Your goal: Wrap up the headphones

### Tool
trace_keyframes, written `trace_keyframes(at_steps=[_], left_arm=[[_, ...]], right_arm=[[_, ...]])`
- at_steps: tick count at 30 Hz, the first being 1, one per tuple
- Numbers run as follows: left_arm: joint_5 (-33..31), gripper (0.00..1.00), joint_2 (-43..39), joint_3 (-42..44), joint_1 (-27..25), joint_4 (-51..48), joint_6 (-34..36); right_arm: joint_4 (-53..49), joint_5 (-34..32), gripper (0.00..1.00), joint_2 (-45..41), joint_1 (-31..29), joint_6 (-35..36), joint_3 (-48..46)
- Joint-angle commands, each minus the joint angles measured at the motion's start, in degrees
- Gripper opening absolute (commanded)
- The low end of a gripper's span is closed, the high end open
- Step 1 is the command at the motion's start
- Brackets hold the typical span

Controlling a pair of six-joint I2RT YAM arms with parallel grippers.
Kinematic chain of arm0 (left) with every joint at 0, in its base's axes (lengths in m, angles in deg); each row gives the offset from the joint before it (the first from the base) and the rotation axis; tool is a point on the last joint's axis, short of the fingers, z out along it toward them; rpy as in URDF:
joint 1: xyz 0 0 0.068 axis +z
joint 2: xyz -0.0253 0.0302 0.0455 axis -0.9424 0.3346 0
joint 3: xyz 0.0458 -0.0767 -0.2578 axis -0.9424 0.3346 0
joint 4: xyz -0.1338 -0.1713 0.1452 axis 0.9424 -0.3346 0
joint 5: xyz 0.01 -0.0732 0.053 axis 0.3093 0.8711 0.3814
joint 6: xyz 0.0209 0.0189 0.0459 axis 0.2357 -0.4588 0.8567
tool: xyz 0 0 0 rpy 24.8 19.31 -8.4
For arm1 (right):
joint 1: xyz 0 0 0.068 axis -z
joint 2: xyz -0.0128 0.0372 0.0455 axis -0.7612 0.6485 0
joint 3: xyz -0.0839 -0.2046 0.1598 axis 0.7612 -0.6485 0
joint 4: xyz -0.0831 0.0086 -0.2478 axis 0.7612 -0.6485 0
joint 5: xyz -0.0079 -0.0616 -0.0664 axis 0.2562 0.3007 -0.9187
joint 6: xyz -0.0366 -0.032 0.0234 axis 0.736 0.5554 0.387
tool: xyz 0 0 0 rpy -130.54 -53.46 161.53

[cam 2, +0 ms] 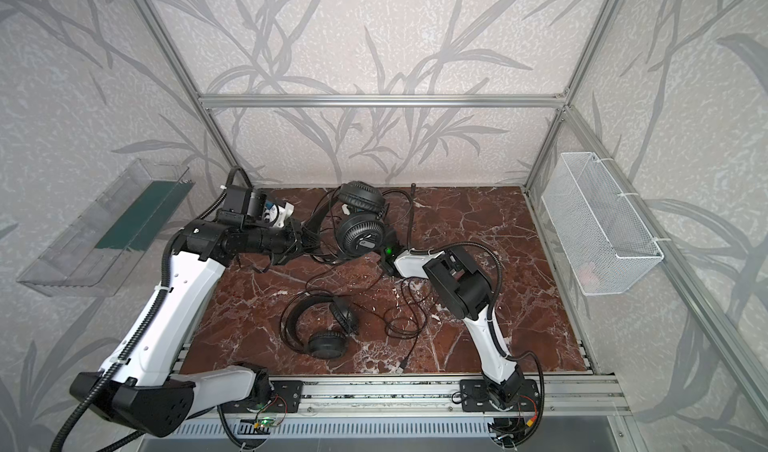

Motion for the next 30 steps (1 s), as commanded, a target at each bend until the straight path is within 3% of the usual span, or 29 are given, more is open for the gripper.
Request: trace_keyframes(at_steps=[1, 16, 30], left_arm=[[3.3, 0.0, -1.3, -1.5, -0.4, -0.6, 2.9], [1.7, 0.0, -2.7, 2.3, -4.6, -5.2, 12.5], [-2.4, 0.0, -4.1, -1.3, -4.6, -5.3, 13.0]], right_arm=[[1.8, -2.0, 0.0, -5.6, 2.1, 0.2, -1.6], [1.3, -1.2, 0.0, -11.4, 9.4, -2.3, 0.8], [5.5, -2.1, 0.0, -12.2, 11.2, -5.8, -4.4]])
